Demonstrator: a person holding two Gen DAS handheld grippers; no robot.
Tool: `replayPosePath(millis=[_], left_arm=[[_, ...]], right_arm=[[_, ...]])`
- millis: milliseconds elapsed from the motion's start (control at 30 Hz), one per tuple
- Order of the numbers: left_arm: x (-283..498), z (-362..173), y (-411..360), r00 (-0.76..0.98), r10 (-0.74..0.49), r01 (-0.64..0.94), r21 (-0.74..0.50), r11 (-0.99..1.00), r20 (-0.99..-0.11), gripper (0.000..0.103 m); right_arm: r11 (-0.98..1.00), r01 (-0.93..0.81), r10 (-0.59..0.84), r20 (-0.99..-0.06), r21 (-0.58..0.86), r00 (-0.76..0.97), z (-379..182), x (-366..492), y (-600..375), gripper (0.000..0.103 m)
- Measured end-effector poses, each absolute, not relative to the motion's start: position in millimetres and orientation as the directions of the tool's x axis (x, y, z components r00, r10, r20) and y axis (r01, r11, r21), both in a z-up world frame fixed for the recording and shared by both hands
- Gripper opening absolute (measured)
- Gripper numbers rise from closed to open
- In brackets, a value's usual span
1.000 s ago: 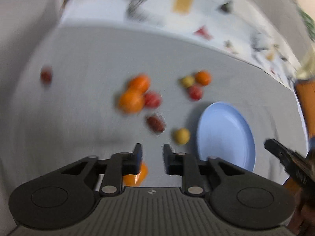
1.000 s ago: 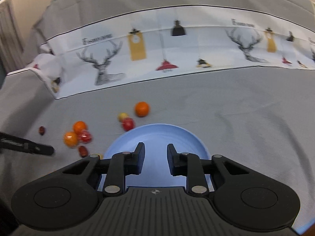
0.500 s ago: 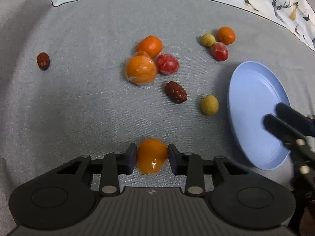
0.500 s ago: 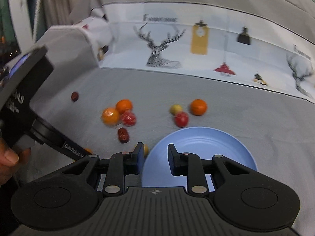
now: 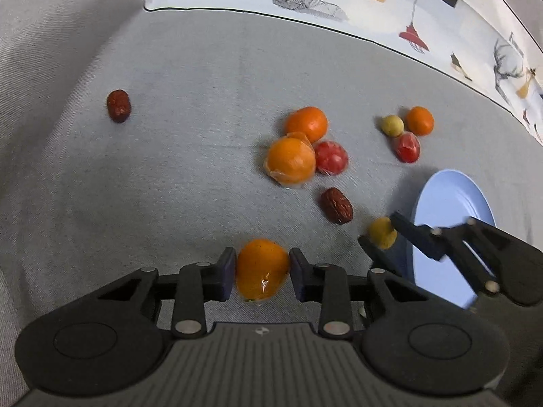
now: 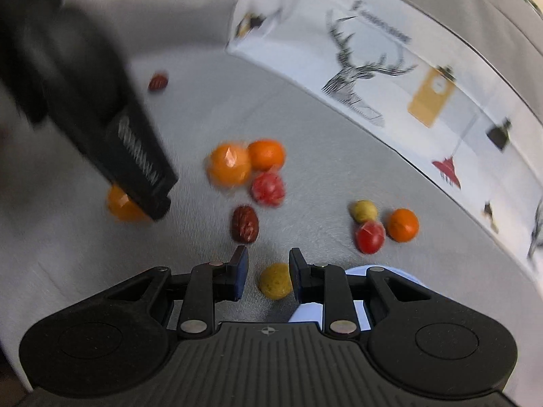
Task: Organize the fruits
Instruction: 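Grasp a mandarin orange with the left tool while the right tool reaches a small yellow fruit, then close the right tool on the small yellow fruit and lift it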
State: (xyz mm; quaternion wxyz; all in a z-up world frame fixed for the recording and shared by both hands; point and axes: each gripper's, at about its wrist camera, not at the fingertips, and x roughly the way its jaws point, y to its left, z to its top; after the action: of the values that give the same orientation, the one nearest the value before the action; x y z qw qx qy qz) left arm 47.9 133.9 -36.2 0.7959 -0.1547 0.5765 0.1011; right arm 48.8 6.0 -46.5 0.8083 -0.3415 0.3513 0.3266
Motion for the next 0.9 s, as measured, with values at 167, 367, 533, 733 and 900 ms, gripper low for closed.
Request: replayPosePath(millis=[167, 367, 533, 733, 900], left_arm=[[51.1, -36.5, 131.2, 0.311, -0.037, -0.318, -0.141, 0.938, -0.950, 0.037], [48.8, -34.0, 135.1, 0.324, -0.054, -0.324, -0.164, 0.932, -0.945, 0.037], [49.0, -34.2, 134.8, 0.324, -0.056, -0.326, -0.167, 0.930, -0.944, 0.037], [48.5, -34.8, 141.3, 0.323, -0.058, -0.352, -0.176, 0.919, -0.945, 0.037], [49.9, -35.4, 139.6, 0.320, -0.061, -0.348, -0.177, 0.921, -0.945, 0.037]], right_arm=[[0.528, -0.748, 0.240, -0.775, -0.402, 0.585, -53.9, 47.9, 12.8, 0.022], [0.589, -0.750, 0.330, -0.759, -0.299, 0.561, -33.8, 48.4, 2.4, 0.000], [0.637, -0.731, 0.354, -0.752, -0.242, 0.557, -26.5, 52.9, -7.3, 0.000], [0.700, -0.700, 0.401, -0.732, -0.143, 0.551, -9.0, 70.6, -33.3, 0.047], [0.634, -0.751, 0.402, -0.751, -0.185, 0.524, -18.7, 63.9, -28.0, 0.046]])
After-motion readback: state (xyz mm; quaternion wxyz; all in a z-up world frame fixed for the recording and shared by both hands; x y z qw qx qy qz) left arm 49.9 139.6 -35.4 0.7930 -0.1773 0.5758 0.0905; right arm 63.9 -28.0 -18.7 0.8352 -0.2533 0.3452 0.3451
